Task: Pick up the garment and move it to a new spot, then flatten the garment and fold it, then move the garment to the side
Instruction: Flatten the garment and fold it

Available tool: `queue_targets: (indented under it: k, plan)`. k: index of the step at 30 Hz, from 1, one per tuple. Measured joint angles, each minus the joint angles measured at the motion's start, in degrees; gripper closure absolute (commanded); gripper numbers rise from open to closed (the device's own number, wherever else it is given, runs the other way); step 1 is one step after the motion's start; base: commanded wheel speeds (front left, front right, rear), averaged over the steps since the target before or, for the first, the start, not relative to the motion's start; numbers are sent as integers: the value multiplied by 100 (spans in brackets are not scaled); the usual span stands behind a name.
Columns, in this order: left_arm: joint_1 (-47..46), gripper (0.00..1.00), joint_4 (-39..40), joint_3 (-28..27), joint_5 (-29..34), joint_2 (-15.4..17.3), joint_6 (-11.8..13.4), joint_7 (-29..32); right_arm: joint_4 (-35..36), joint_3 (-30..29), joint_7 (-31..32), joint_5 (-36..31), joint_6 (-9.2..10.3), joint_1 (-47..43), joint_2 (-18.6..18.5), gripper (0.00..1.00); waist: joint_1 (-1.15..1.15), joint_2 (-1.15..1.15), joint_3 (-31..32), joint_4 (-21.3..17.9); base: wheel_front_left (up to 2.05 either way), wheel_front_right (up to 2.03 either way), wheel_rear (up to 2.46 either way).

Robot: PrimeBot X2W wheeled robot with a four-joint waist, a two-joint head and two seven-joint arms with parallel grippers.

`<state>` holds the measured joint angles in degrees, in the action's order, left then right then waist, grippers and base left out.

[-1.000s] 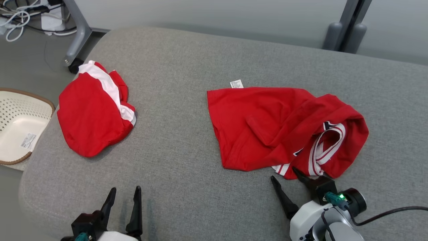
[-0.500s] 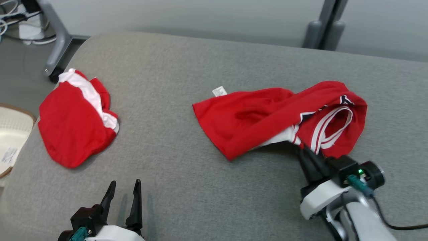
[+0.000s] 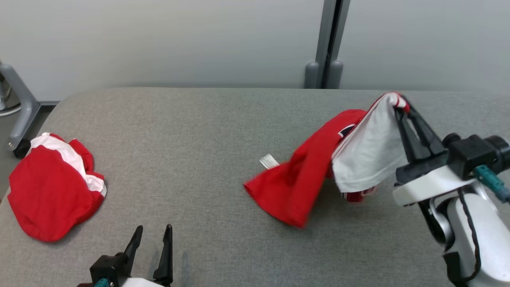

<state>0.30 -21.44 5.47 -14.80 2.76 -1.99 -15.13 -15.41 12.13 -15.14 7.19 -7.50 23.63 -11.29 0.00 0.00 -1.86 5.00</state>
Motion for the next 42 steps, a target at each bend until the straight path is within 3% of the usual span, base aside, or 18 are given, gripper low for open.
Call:
queue_targets:
  k: [9,15,20,24,29,35,36,37,38,42]
  plan:
    - [42,0,-120,115,-85,-2,-4,0,-46,274,0,141,1,520,-185,100,0,0,8,21,0,0,0]
    - [-70,0,-178,328,-149,-2,-11,0,-244,1002,0,392,0,1500,114,100,0,0,-119,388,0,0,0]
    - [-73,0,-229,371,-187,3,0,0,-114,1005,0,550,0,2403,410,100,0,0,-198,642,0,0,0]
    - [-75,0,-252,353,-185,1,0,-1,-213,826,0,536,0,2910,380,100,0,0,-272,831,0,0,0]
    - [-79,0,-250,289,-174,3,-1,0,-445,352,0,437,0,2757,-41,100,0,0,-350,860,0,0,0]
    - [-188,0,-213,303,-141,3,-33,0,-1205,230,-1,365,0,1360,-570,100,0,0,-464,667,0,0,0]
    - [-203,0,-211,315,-132,0,-48,-1,-1438,204,0,394,0,1118,-624,79,0,0,-487,629,0,0,0]
    - [-207,0,-214,318,-120,-1,-51,-1,-1681,131,0,470,0,893,-644,29,0,0,-508,590,0,0,0]
    - [-213,0,-218,316,-97,1,-53,0,-1882,92,1,506,0,697,-665,0,0,0,-528,549,0,0,0]
    - [-325,0,-213,282,-47,1,-88,0,-2172,-339,0,582,0,204,-598,0,0,0,-578,391,0,0,0]
